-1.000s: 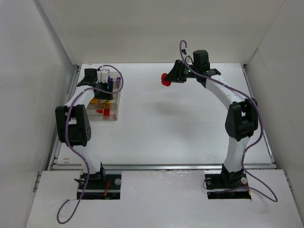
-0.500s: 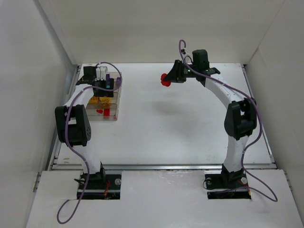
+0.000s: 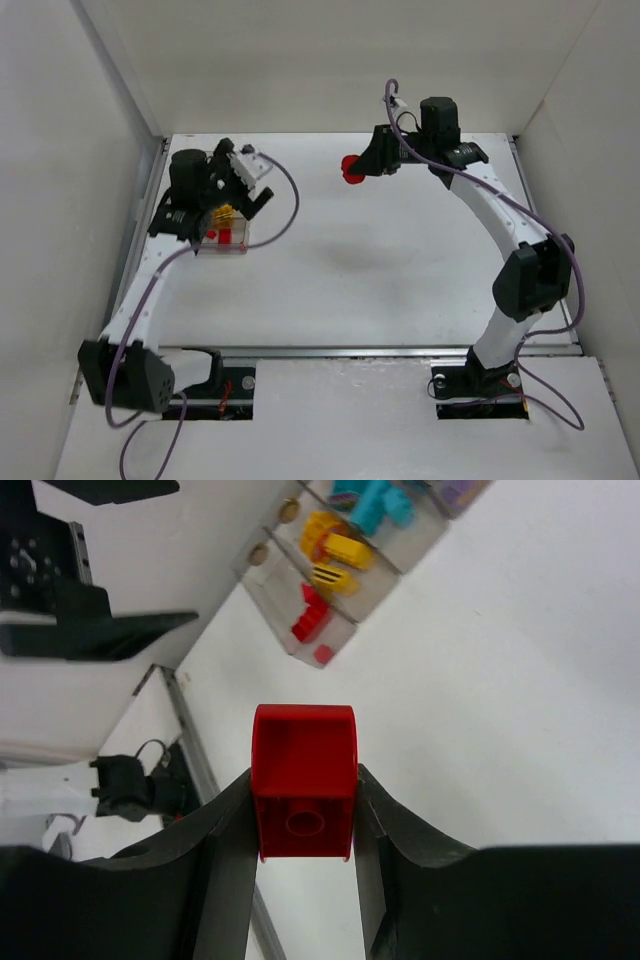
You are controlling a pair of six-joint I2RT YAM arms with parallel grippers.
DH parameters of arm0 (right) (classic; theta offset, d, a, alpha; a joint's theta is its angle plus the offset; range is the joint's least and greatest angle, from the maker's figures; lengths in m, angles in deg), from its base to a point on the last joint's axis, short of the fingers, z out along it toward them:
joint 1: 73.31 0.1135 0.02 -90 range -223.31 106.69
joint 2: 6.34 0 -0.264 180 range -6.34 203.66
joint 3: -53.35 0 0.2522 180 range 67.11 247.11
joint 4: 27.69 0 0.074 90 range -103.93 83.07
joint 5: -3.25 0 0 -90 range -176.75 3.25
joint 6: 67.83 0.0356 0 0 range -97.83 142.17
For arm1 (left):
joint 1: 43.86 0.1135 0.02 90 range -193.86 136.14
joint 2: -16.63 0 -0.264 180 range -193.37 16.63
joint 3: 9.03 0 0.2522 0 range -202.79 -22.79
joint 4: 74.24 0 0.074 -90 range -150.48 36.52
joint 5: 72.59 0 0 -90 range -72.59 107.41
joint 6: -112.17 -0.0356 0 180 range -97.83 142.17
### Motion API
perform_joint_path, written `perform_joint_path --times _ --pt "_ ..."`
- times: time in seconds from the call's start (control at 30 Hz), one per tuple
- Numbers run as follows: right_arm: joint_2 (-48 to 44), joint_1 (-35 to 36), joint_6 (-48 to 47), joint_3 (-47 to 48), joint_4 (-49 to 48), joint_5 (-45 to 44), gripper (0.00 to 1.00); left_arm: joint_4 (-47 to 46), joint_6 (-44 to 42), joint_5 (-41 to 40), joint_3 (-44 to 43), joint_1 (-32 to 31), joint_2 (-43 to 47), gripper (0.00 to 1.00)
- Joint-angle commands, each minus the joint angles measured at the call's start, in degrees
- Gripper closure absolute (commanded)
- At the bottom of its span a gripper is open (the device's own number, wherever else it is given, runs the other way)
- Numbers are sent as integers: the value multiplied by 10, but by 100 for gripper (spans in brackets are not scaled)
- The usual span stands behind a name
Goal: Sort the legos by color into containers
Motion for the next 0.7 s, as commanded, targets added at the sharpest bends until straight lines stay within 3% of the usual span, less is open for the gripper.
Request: perform_joint_path --times 0.0,0.1,0.4,0.67 --pt "-67 35 -27 -23 -39 50 100 -82 -191 150 74 -43 98 0" --pt "-96 75 -6 -38 -57 43 100 -143 -201 161 97 -118 145 0" --pt "-165 136 93 -95 -120 -21 100 -183 -147 42 80 -299 150 0" --pt "-208 170 106 -131 -120 -74 100 -183 -134 -42 85 -356 155 0"
